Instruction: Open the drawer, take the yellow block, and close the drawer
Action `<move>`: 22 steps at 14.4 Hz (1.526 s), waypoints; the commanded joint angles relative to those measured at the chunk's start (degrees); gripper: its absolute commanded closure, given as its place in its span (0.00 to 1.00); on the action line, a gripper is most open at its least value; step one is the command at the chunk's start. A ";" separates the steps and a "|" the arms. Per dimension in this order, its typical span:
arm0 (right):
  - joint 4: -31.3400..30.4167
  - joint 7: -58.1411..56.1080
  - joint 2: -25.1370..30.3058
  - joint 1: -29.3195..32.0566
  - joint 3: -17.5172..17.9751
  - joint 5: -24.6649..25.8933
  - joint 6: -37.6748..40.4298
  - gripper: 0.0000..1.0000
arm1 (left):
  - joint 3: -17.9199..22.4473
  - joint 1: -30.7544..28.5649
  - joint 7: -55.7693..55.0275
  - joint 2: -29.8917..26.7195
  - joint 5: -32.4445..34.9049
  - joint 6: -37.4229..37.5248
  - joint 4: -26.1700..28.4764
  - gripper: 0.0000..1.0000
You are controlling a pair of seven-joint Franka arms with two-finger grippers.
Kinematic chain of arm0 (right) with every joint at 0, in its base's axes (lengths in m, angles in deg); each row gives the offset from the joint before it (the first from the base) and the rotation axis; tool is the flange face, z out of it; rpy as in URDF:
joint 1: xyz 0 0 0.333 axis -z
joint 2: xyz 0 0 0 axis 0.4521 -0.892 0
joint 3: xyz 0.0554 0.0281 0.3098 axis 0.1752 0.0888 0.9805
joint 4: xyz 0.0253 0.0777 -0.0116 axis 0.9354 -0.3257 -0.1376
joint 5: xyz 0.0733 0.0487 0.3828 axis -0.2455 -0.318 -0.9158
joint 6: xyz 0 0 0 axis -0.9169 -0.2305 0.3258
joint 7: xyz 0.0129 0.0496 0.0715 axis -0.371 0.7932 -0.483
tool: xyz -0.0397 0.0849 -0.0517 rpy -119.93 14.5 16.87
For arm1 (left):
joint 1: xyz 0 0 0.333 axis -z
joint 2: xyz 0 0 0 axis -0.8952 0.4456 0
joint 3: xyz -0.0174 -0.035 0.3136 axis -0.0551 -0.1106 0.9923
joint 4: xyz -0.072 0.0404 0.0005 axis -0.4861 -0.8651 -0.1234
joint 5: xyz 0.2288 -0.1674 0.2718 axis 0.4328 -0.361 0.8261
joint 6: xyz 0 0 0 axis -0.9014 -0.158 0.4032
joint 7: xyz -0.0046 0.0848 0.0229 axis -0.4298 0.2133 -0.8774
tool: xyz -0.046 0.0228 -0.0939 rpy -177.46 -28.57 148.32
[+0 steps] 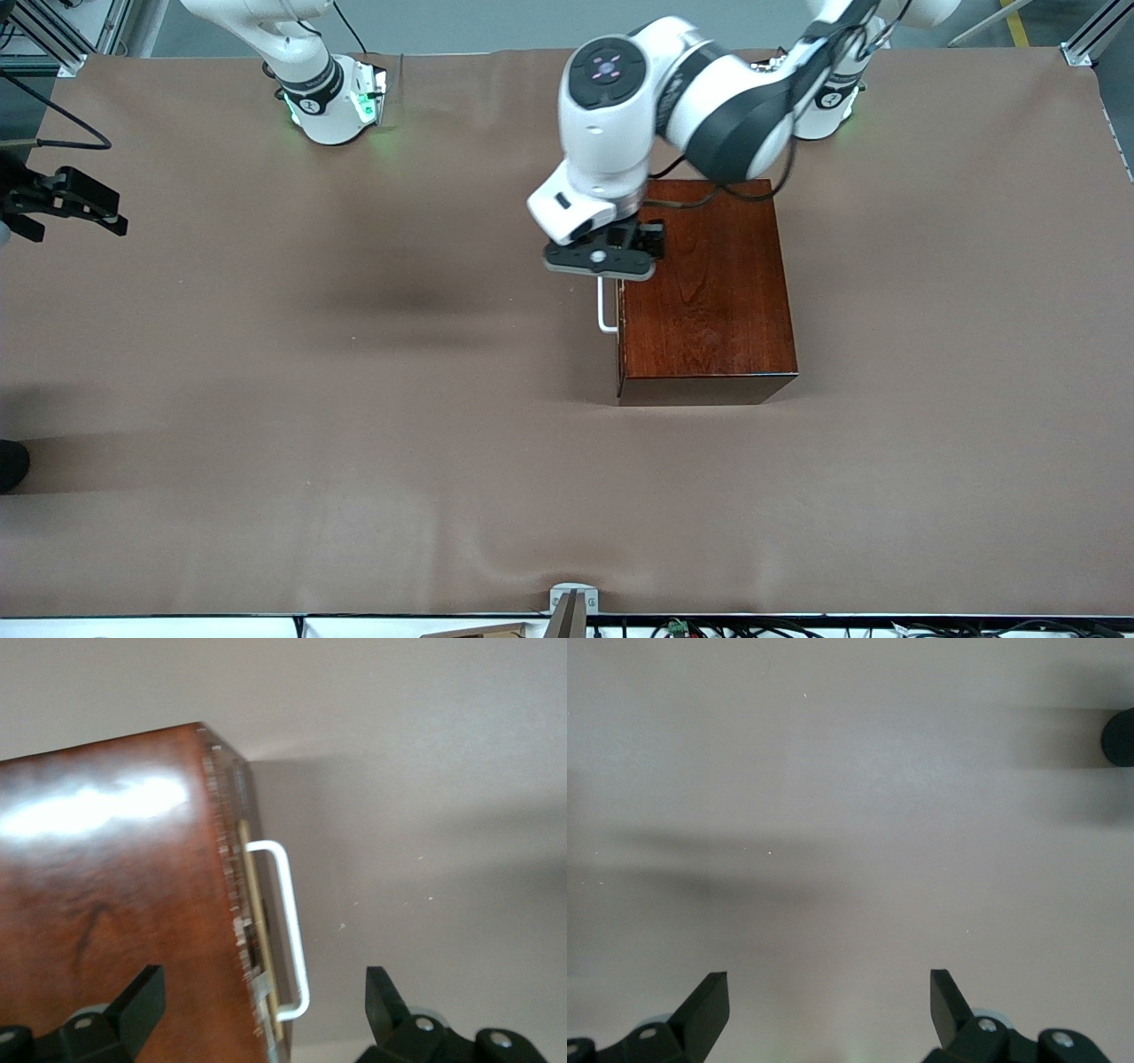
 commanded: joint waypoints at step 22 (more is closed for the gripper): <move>0.95 -0.02 -1.28 0.22 0.14 0.36 0.15 0.00 | 21.17 23.61 -13.50 14.60 2.70 -0.46 -2.97 0.00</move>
